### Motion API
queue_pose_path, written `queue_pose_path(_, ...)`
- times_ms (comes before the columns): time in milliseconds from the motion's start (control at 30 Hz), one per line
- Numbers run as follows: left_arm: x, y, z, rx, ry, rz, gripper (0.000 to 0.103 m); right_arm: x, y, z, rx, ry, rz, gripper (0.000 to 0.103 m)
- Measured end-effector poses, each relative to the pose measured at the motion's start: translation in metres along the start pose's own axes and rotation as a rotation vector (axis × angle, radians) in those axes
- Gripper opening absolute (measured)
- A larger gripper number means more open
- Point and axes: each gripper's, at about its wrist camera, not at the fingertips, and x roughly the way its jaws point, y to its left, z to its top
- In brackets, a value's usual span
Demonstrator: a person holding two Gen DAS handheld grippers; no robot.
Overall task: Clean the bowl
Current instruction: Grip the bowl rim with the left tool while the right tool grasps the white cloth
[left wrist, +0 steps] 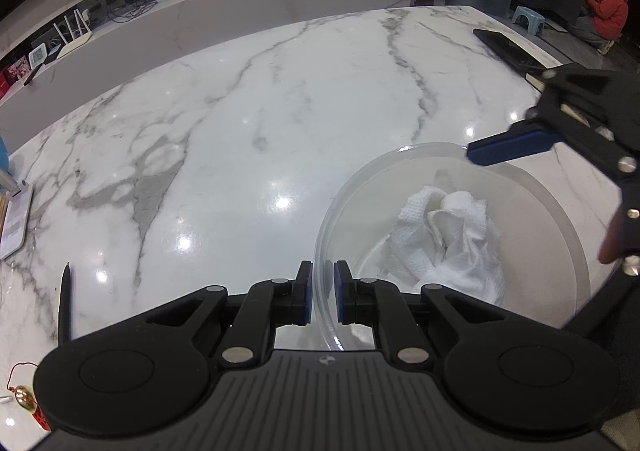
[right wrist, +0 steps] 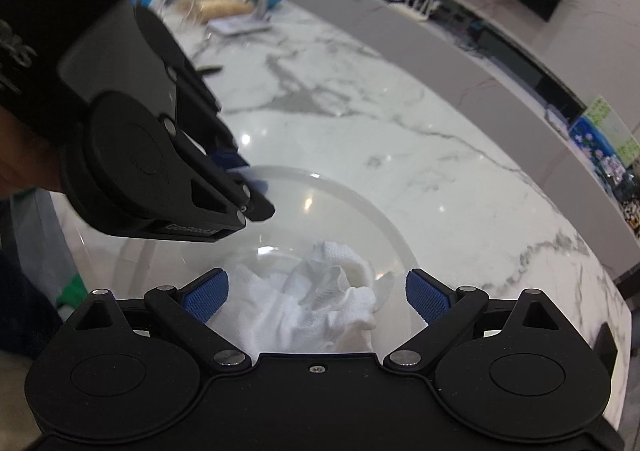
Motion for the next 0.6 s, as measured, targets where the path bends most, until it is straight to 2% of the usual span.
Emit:
queue_pose_path(200,0.001,0.002,0.000,-0.010,0.000,-0.010,0.009,0.016,-0.008,0.006,0.038,0.043,0.049,0.094)
queue_pose_path(533,0.001,-0.001,-0.002,-0.015,0.001,-0.012,0.009,0.024,-0.017,0.006,0.081,0.062,0.148,0.094)
queue_pose_path(600,0.001,-0.001,-0.001,-0.013,0.001,-0.012,0.009,0.025,-0.018,0.006,0.087,0.065,0.163,0.089)
